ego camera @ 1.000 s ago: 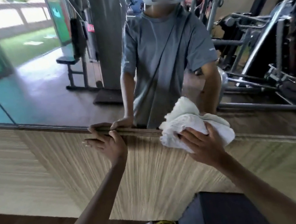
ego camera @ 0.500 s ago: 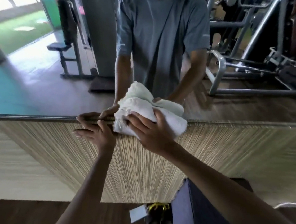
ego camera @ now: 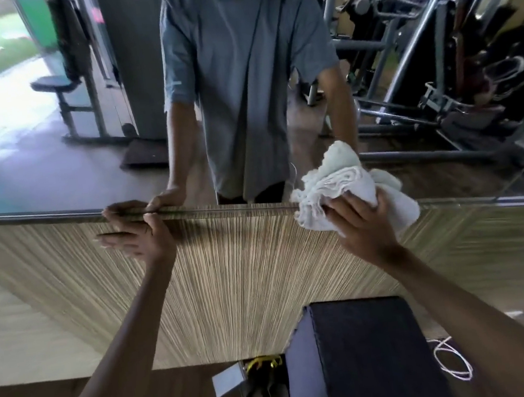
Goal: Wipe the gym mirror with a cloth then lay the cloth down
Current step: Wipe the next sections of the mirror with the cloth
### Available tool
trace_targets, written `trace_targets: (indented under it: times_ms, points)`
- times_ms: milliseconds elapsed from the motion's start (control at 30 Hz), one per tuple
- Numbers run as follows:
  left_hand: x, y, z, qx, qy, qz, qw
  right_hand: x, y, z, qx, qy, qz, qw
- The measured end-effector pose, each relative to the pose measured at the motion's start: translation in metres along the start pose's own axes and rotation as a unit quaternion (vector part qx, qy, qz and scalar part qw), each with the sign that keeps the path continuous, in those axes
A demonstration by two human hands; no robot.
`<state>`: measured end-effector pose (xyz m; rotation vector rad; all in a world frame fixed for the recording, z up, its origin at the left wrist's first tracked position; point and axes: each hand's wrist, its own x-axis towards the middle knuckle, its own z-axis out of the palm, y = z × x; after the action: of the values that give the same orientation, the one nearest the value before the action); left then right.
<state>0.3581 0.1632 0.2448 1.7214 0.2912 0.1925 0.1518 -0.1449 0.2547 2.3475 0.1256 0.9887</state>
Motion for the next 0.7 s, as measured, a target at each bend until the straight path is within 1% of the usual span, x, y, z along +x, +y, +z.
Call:
trace_targets:
  times_ms: [100,200,300,367,400,500,567,633,700]
  points:
    - [-0.007,0.001,0.002,0.015,0.011,-0.009,1.0,0.036,-0.047,-0.002,0.046,0.02,0.007,0.999]
    - [-0.037,0.002,0.019,0.023,-0.023,0.02,0.999,0.077,-0.088,-0.005,0.098,0.028,-0.02,0.995]
    - [-0.074,0.001,0.046,-0.008,-0.047,0.04,0.998,0.087,-0.091,-0.007,0.106,0.018,-0.049,0.993]
    - [-0.096,0.002,0.065,-0.014,-0.044,0.047,0.998,0.07,-0.064,-0.007,0.09,0.005,-0.072,0.993]
    - [-0.108,0.003,0.077,-0.006,-0.038,0.066,0.997,0.057,-0.046,-0.006,0.087,0.004,-0.073,0.993]
    - [-0.151,0.004,0.118,0.03,-0.028,0.177,0.983,0.005,0.015,-0.002,0.059,-0.02,-0.076,0.995]
    - [-0.182,0.007,0.146,0.043,-0.054,0.241,0.968,-0.034,0.061,0.001,0.035,-0.044,-0.078,0.995]
    - [-0.213,0.013,0.172,0.067,-0.097,0.315,0.942,-0.072,0.109,-0.002,0.018,-0.062,-0.068,0.996]
    - [-0.241,0.02,0.2,0.105,-0.095,0.433,0.89,-0.109,0.155,-0.004,-0.007,-0.069,-0.04,0.997]
